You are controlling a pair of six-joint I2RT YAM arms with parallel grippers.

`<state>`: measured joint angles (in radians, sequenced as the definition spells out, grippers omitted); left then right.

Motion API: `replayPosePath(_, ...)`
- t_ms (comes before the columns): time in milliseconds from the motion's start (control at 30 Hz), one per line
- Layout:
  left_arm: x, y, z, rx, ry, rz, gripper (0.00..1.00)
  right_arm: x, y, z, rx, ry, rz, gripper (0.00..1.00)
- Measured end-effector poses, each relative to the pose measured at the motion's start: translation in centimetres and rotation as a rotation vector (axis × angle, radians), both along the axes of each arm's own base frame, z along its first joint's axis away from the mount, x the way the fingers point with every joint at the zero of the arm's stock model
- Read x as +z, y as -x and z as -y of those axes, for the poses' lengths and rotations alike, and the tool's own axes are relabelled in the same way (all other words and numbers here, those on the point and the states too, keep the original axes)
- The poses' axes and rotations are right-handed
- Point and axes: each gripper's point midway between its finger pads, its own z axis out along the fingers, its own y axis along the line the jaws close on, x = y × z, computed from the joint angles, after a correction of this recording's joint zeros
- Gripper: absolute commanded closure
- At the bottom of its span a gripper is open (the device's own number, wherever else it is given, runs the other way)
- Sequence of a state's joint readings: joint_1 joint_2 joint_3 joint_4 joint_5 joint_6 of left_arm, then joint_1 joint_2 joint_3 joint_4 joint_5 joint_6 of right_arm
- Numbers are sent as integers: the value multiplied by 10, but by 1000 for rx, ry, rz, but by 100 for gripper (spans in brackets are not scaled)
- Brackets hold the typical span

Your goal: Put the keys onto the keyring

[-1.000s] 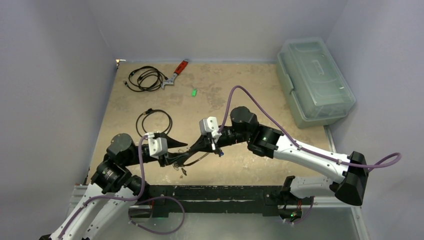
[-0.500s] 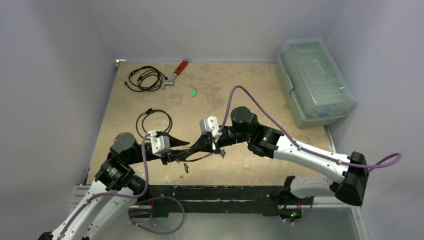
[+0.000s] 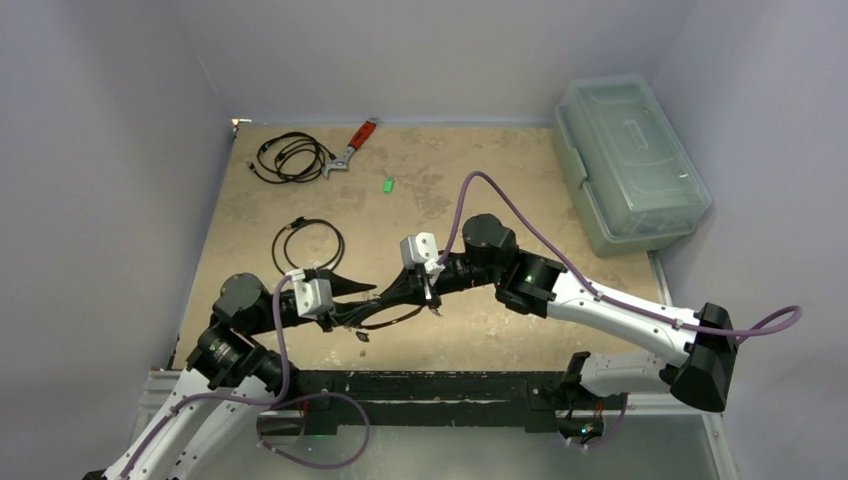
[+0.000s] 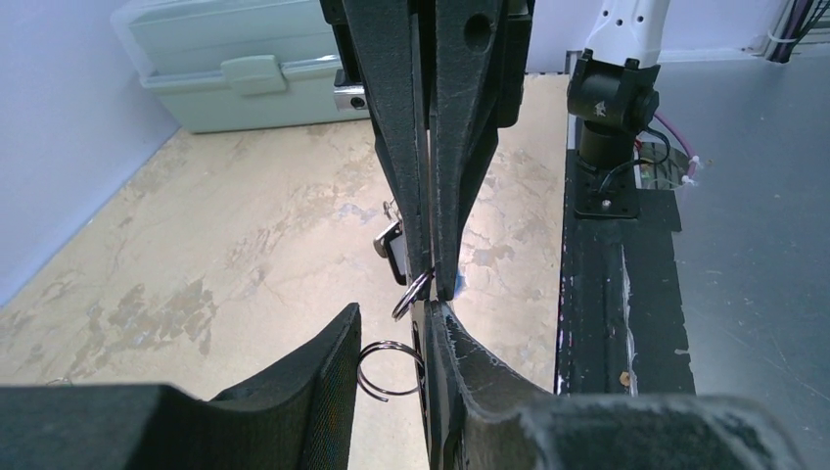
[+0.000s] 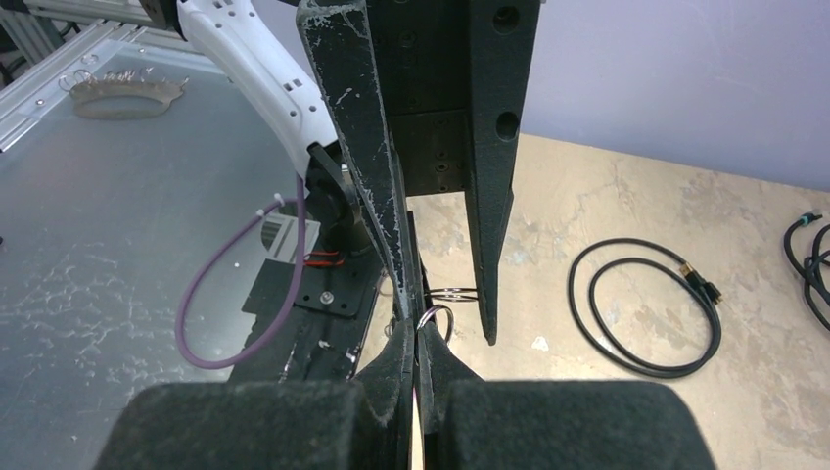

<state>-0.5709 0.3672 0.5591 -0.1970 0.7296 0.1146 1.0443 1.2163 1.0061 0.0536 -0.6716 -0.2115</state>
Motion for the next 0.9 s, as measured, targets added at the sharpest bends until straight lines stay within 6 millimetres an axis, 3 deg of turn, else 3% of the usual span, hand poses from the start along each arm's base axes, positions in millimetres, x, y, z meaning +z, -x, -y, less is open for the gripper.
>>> replayPosePath(133, 3, 2, -1, 3, 15, 23, 100, 2, 0, -1, 0, -9, -3, 100)
replayPosePath(233, 2, 1, -2, 8, 25, 38, 74, 3, 1, -1, 5, -12, -4, 100)
replayPosePath(300, 3, 1, -2, 10, 29, 44, 63, 3, 2, -1, 10, -12, -5, 100)
replayPosePath(500, 5, 0, -2, 13, 39, 59, 46, 3, 5, 0, 30, -13, -7, 100)
replayPosePath(900, -1, 5, 0, -19, 43, 42, 68, 3, 10, 0, 54, -14, -12, 100)
